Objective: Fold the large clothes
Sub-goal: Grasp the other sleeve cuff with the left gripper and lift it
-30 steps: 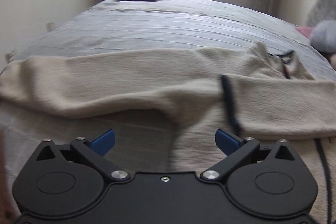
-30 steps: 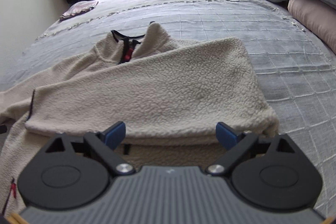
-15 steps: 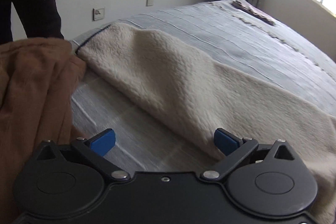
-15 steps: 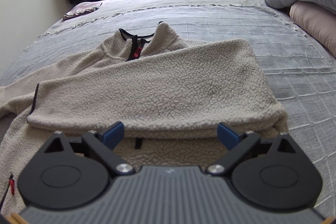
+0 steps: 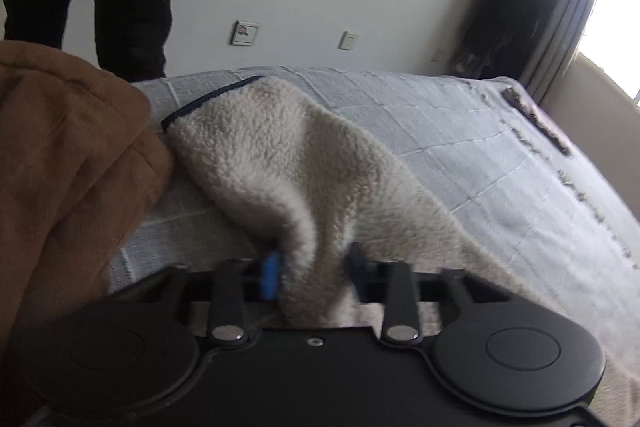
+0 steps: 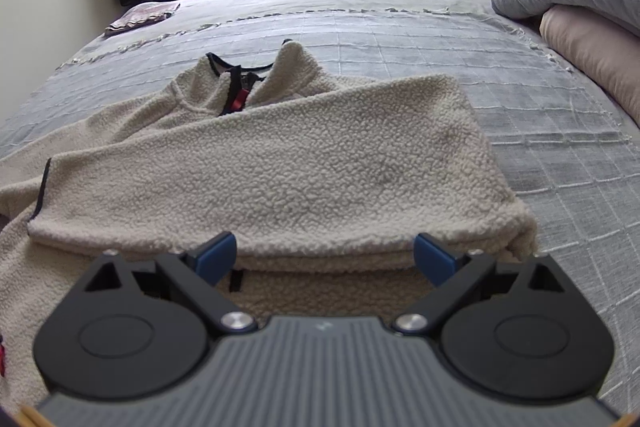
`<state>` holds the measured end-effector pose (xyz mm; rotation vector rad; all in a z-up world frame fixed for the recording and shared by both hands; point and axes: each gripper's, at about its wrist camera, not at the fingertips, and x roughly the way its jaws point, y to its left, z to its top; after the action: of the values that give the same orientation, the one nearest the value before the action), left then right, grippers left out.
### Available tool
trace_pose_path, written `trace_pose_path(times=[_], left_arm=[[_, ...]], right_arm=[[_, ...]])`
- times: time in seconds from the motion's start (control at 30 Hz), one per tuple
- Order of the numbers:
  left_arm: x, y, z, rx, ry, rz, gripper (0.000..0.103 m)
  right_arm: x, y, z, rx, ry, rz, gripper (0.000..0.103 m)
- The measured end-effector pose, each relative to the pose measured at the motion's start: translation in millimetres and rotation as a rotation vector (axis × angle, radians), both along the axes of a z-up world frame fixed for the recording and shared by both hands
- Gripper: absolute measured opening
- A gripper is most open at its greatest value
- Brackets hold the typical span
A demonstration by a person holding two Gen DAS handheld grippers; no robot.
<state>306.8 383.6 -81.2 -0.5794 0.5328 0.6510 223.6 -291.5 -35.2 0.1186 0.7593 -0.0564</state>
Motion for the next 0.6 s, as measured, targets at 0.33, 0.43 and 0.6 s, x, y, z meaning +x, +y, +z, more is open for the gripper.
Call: trace_pose_path(times=[0.33, 0.43, 0.6], left_arm=[[-15, -84, 109, 0.132, -0.262, -0.241, 0.018], [-16, -139, 144, 0.162, -0.352, -0.380, 0.018], [-14, -243, 178, 0.146, -0.438, -0.627, 0.018]], right_arm=[[-1, -22, 8, 0.060, -0.047, -0.051, 0.097], [-4, -28, 10, 0.087, -0.061, -0.058, 0.097], [-6, -38, 14, 0.125, -0.087, -0.064, 0.097]])
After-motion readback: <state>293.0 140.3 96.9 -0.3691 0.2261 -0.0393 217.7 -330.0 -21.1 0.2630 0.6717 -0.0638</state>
